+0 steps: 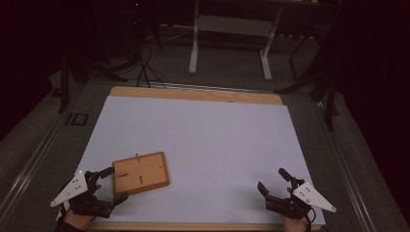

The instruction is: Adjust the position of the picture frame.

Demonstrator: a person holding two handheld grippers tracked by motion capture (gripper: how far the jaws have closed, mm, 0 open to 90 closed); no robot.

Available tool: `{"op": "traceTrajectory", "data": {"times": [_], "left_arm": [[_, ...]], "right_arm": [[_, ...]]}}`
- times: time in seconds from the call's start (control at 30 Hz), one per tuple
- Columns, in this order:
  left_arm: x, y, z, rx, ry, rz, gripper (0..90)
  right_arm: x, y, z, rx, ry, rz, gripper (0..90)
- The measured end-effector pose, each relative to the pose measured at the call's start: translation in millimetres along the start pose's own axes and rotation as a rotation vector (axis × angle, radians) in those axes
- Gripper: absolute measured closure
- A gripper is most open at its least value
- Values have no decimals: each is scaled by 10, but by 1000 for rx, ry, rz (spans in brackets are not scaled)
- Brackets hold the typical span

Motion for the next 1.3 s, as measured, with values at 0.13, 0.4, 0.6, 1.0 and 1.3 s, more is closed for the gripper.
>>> {"op": "traceTrajectory", "data": {"times": [0.13,0.4,0.6,1.0,1.3], "left_arm": [[7,-2,-12,-23,4,-31,3],[13,3,5,-7,41,-33,4],[-68,50,53,-16,64,-17,41],[-297,218,76,-100,22,4,144],[-379,400,113,-178,74,53,171]], "right_arm": [[-43,19,-2,-21,-64,-40,145],[-66,16,23,-21,-25,-3,150],[-81,9,61,-6,-13,-4,114],[-229,1,145,40,-53,39,105],[-278,8,152,47,-81,61,105]]}}
Point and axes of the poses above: each handheld gripper's, and its own axes: y roughly forward along the jaws, z roughly out of its top, x roughly to its right, the point moved 2 cm from there along y, roughly forward along the jaws, and after that the axes turned 11 degrees about z, right-handed, at the moved point
